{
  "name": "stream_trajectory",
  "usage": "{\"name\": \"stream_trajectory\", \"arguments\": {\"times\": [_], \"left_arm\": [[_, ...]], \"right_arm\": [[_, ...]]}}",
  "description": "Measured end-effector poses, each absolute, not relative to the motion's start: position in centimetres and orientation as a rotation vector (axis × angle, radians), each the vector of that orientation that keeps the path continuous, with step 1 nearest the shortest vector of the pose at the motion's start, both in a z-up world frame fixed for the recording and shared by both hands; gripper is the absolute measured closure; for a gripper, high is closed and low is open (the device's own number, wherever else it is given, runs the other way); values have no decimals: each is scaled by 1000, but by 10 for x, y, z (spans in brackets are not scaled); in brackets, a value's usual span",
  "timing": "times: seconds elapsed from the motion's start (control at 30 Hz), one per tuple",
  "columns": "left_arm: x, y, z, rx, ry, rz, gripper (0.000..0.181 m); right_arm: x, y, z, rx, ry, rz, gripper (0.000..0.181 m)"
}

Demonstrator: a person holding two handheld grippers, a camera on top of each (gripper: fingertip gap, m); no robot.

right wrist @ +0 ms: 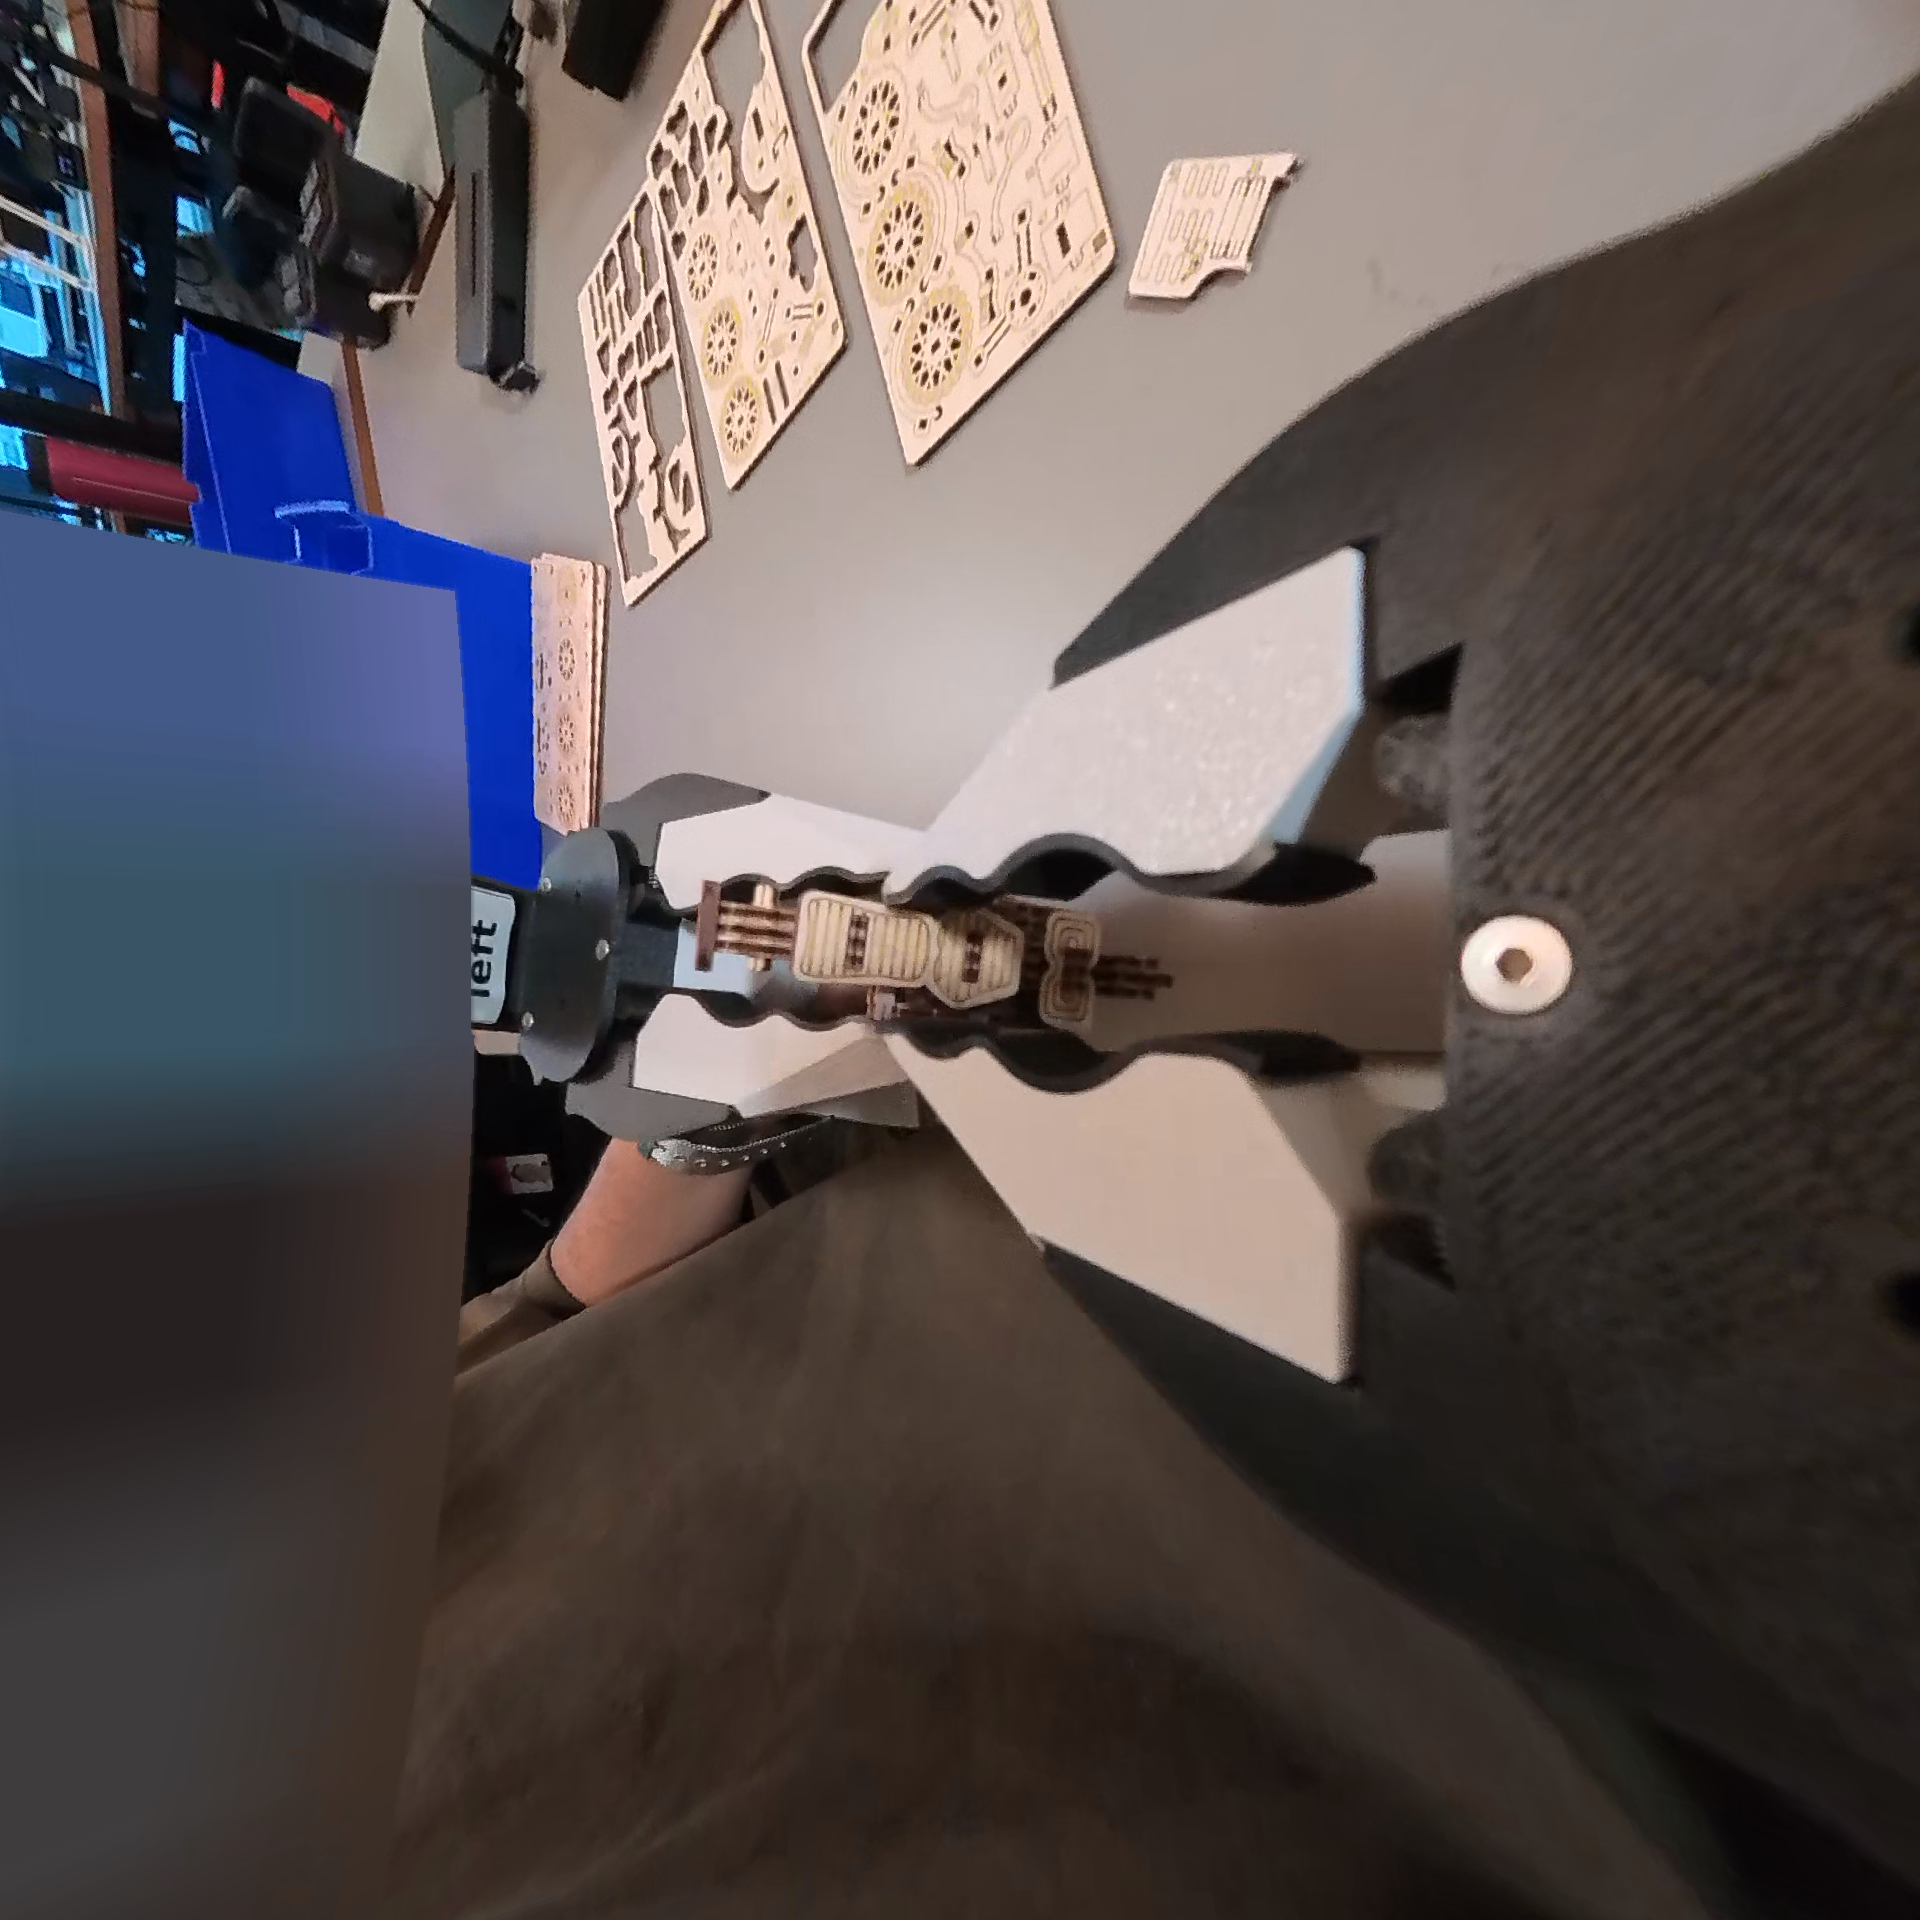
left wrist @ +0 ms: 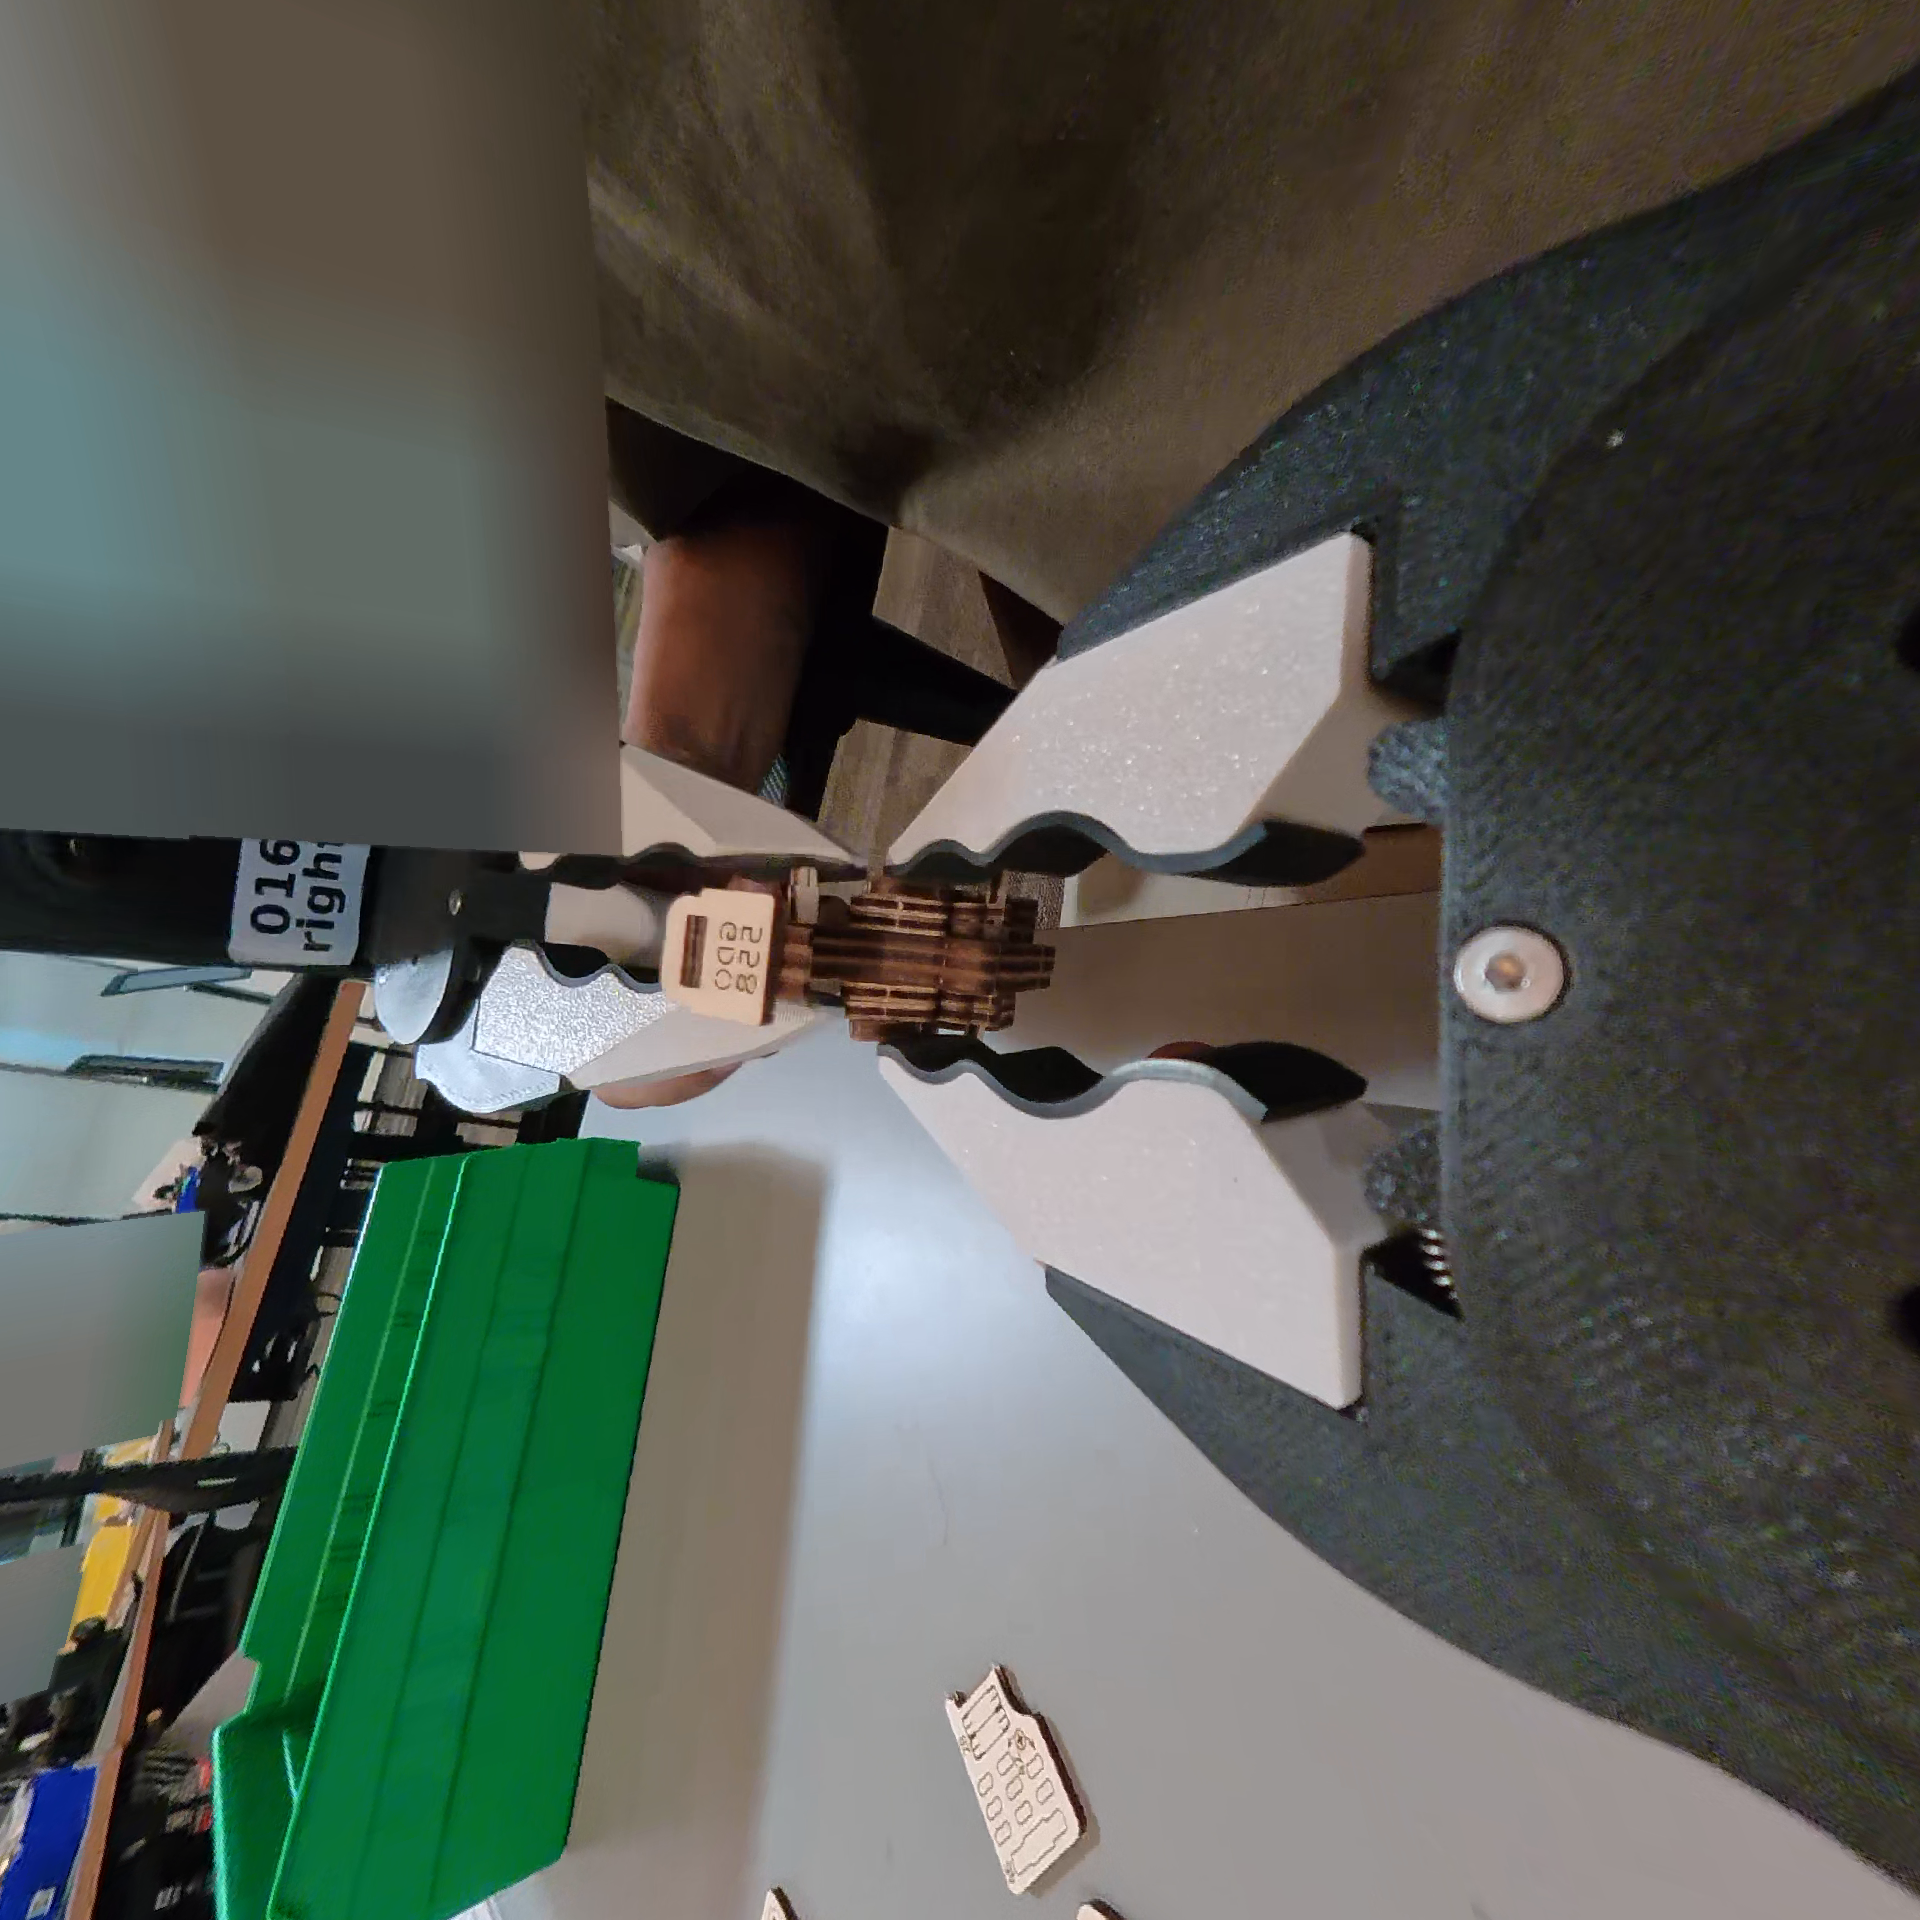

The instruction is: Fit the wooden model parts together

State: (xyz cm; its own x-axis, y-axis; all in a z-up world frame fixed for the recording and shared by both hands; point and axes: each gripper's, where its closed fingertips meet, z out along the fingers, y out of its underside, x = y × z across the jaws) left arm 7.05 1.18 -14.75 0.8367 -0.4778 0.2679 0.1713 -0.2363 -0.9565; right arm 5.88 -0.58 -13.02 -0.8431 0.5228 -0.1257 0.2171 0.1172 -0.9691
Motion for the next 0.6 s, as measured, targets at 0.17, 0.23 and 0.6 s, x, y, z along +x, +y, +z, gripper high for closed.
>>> {"name": "stream_trajectory", "arguments": {"times": [0.17, 0.23, 0.6], "left_arm": [[71, 12, -149, -1713, 240, -617, 156], [72, 12, -149, -1711, 246, -619, 156], [74, 11, -147, -1706, 250, -621, 156]], "right_arm": [[61, -9, -126, -720, -2136, 1856, 145], [62, -9, -123, -734, -2125, 1896, 149], [61, -6, -123, -726, -2122, 1866, 163]]}}
